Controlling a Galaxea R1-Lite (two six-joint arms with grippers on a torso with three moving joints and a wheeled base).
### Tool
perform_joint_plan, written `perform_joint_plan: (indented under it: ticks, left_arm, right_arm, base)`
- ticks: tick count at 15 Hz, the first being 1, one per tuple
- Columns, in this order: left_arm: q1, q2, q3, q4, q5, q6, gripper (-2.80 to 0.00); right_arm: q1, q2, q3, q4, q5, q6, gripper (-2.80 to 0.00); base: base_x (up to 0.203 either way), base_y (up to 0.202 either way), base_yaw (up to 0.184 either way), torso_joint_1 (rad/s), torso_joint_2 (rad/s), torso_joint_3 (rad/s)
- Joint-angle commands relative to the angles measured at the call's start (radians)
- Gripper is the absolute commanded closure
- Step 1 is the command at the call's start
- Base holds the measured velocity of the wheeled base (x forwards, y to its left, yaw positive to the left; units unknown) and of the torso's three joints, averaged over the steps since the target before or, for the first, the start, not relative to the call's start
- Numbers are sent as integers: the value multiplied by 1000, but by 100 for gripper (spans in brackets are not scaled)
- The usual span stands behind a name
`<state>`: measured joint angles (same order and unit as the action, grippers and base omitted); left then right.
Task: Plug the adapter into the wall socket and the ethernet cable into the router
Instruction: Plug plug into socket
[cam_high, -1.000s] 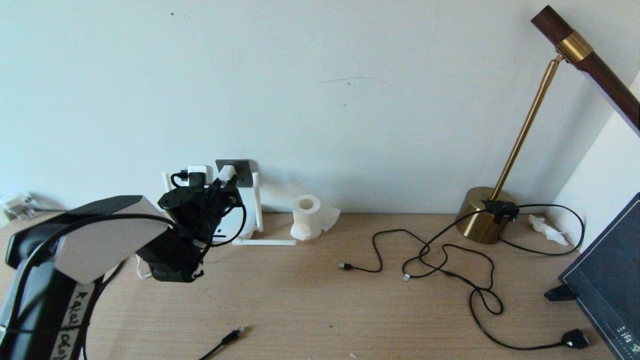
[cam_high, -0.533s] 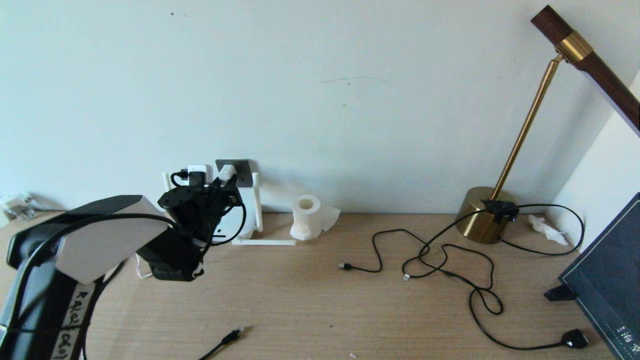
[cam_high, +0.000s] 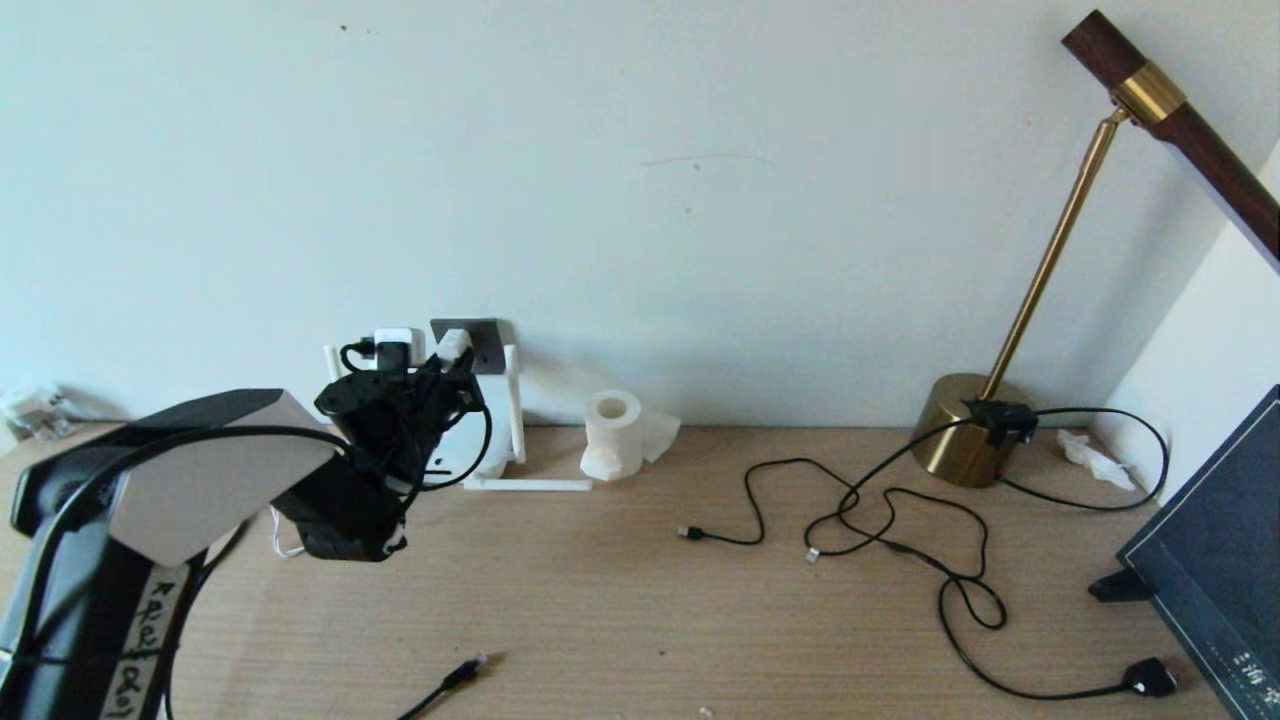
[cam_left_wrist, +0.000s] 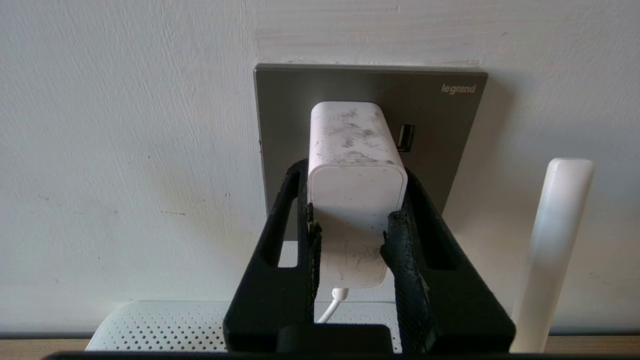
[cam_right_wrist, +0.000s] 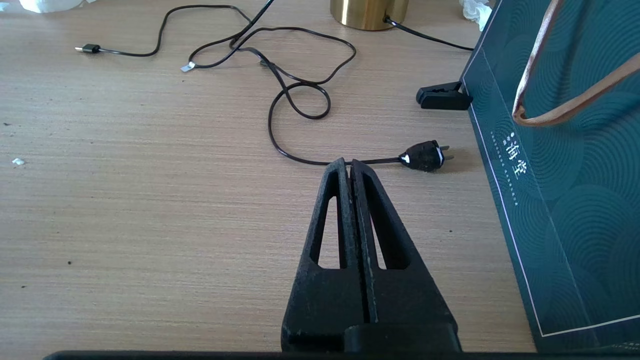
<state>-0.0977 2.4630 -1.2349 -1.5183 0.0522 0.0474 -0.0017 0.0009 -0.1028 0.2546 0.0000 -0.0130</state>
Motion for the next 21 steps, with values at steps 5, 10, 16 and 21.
perform_joint_plan:
  ticks: [5,10,16,21]
  left_arm:
    - [0,-12,5,-12,1,0,0]
    - [7,2,3,-12,-18,0,0]
    - [9,6,0,-12,-18,0,0]
    - [9,5,5,-12,-17,3,0]
  right_arm:
    - [0,1,0,2,0,-1,0]
    - [0,1,0,2,0,-1,0]
    - [0,1,0,2,0,-1,0]
    - [0,1,0,2,0,-1,0]
  base:
    - [0,0,0,0,0,0]
    - [0,0,0,0,0,0]
    - [0,0,0,0,0,0]
    - [0,0,0,0,0,0]
